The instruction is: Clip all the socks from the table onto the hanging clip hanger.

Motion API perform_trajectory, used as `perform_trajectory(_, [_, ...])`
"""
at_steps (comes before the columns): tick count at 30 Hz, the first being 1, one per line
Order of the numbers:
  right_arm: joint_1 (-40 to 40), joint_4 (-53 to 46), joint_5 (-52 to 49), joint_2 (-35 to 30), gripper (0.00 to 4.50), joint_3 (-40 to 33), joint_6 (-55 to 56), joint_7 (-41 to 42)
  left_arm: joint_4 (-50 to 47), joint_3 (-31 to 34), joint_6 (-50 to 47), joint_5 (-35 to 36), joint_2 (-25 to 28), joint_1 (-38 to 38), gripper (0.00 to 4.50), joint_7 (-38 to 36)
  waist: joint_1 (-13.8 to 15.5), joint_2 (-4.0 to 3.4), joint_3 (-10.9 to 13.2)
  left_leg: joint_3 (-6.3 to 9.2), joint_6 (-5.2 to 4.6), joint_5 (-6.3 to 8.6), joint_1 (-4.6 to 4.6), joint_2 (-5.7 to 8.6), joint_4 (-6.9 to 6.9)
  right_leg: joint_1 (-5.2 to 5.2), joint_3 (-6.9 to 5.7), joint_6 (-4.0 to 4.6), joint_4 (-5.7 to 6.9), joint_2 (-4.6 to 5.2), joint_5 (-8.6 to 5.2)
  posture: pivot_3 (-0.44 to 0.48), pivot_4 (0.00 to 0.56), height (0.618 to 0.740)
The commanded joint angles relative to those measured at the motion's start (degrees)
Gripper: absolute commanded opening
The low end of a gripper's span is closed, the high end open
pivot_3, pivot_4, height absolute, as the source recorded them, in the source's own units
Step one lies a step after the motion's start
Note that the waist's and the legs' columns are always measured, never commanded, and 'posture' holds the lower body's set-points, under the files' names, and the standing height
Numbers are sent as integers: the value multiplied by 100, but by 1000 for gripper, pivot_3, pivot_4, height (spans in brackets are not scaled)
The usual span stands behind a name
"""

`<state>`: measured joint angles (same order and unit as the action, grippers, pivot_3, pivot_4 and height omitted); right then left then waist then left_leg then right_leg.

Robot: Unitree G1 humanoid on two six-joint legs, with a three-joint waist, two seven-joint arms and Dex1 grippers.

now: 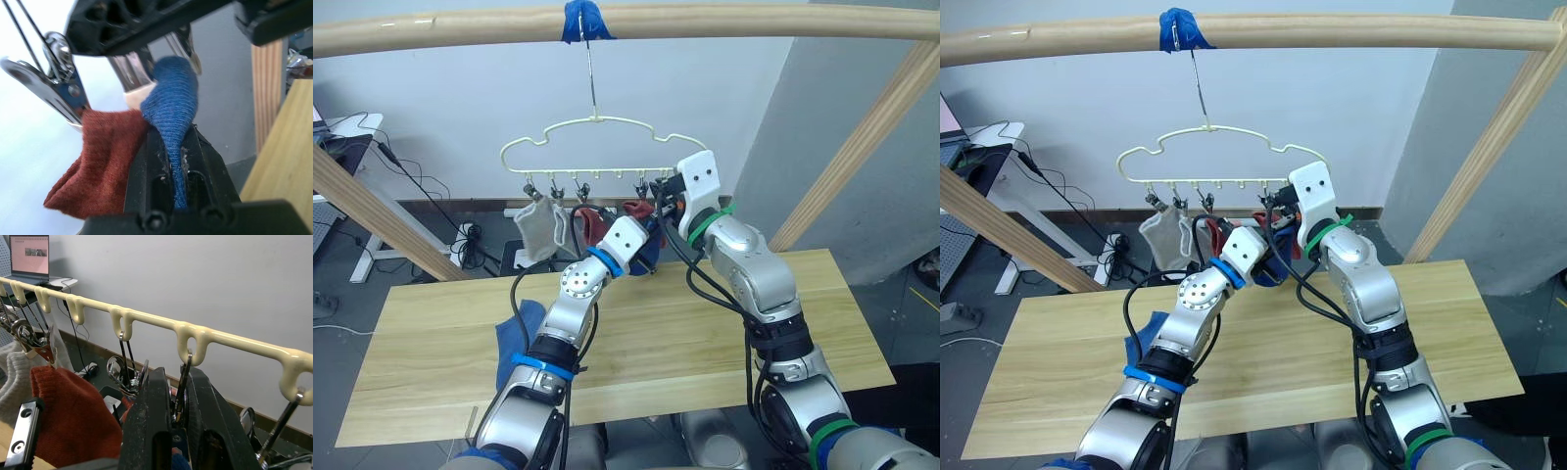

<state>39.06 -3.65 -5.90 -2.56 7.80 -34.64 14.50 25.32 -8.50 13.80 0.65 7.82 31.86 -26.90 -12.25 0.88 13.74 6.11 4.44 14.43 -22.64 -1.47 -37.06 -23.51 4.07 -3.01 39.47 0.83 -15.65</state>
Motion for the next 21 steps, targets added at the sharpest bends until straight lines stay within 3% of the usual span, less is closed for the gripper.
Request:
perform_trajectory(1, [11,-326,-166,83,1057,-126,-67,-17,-52,53,176,-36,-21,135,0,76,-8,0,0,0,0,0,0,0,0,0,0,0,0,0,0,-255,180,730])
perform_trajectory(9, [-66,-693,-286,60,3967,-185,-364,-4,0,44,160,-66,-52,179,0,118,-21,0,0,0,0,0,-1,0,0,0,0,0,-1,0,0,-257,182,730])
perform_trajectory(15, [-386,-1573,-558,-227,3967,-149,-878,260,4,72,135,48,-144,200,0,82,-23,0,0,2,0,0,-7,1,-1,0,-2,-1,-6,1,0,-261,185,730])
perform_trajectory(21, [-711,-2342,-844,-637,4034,-148,-1341,499,-105,102,-81,259,-115,136,1556,-201,-37,0,0,3,0,0,-6,2,0,0,-3,-1,-7,1,0,-272,188,730])
